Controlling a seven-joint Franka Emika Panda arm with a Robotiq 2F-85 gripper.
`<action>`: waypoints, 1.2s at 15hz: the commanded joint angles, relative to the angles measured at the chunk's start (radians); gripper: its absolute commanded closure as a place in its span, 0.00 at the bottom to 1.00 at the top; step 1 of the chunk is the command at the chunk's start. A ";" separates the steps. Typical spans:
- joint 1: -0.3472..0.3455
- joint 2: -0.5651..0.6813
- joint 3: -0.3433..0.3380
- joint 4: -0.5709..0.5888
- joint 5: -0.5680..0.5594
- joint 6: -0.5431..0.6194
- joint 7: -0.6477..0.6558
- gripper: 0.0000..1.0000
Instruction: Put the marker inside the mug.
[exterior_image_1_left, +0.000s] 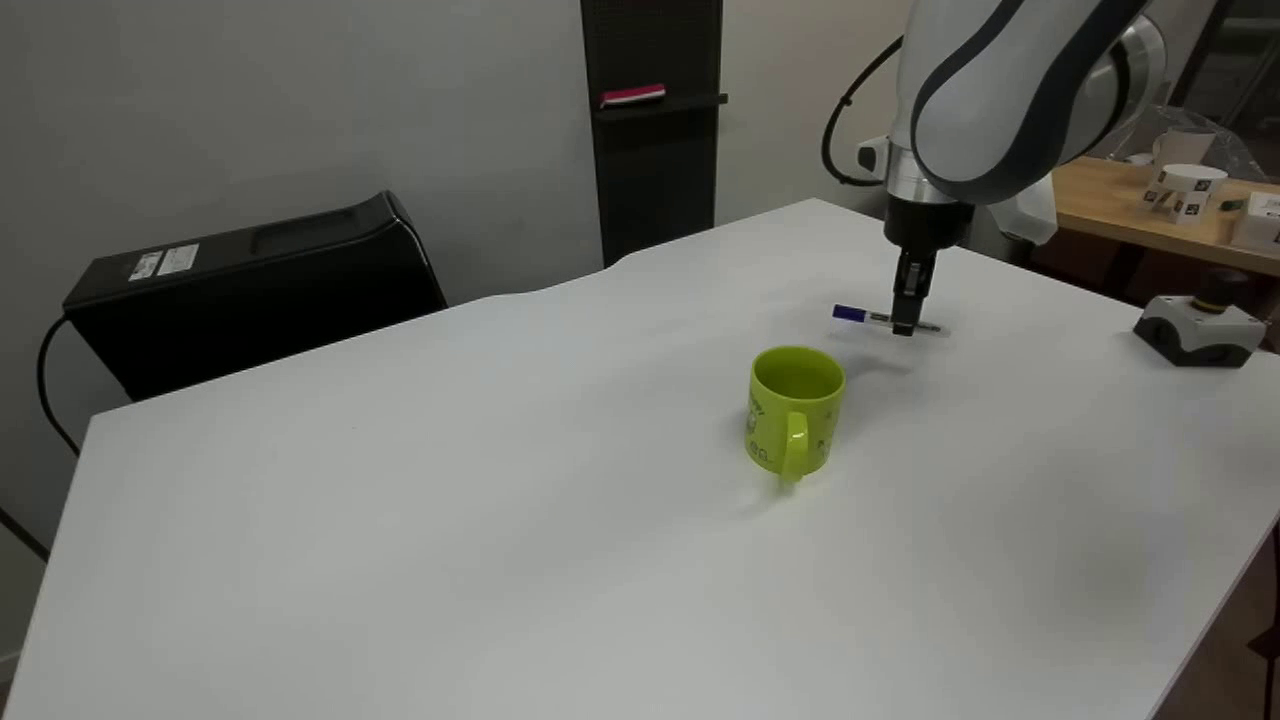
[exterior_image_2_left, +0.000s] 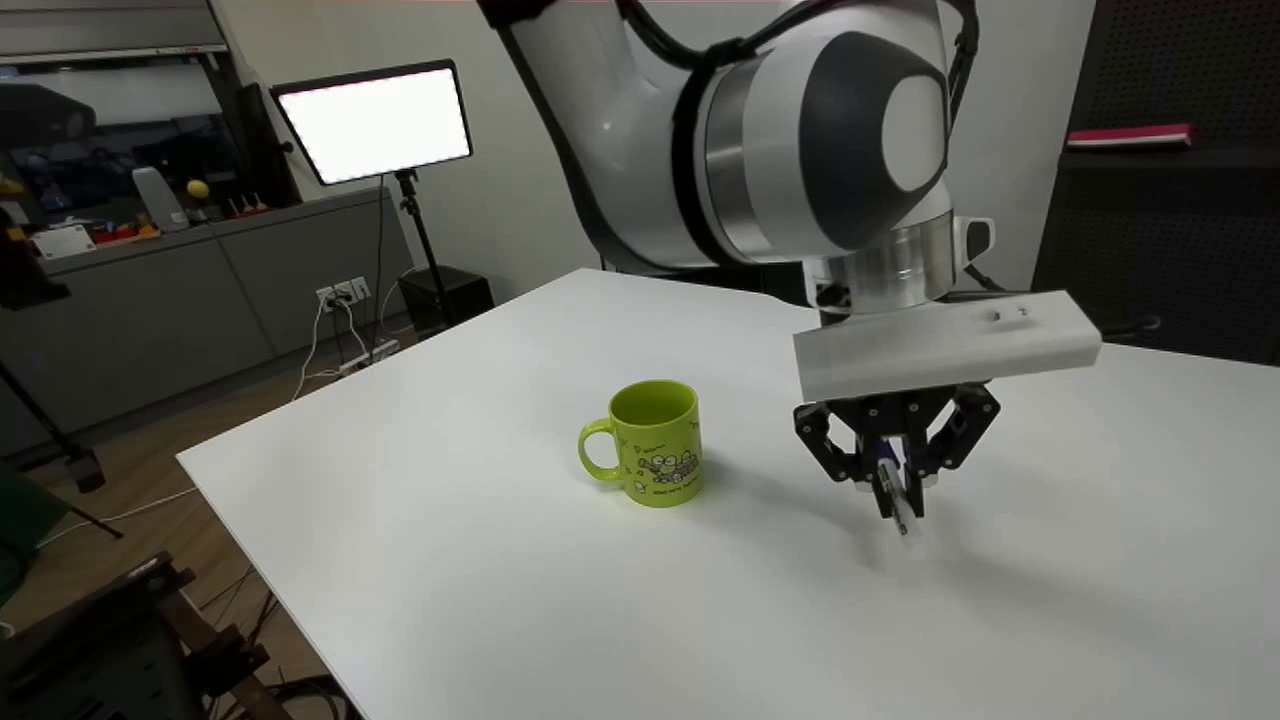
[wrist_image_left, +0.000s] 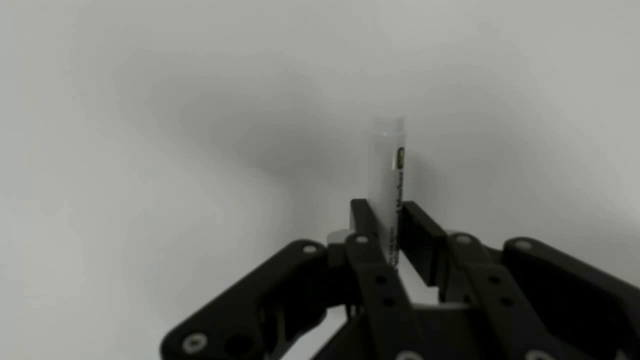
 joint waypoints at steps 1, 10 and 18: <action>0.029 -0.054 -0.020 -0.018 -0.048 -0.019 0.068 0.95; 0.061 -0.130 -0.007 -0.040 -0.076 -0.097 0.076 0.95; 0.081 -0.197 0.014 -0.039 -0.074 -0.247 0.060 0.95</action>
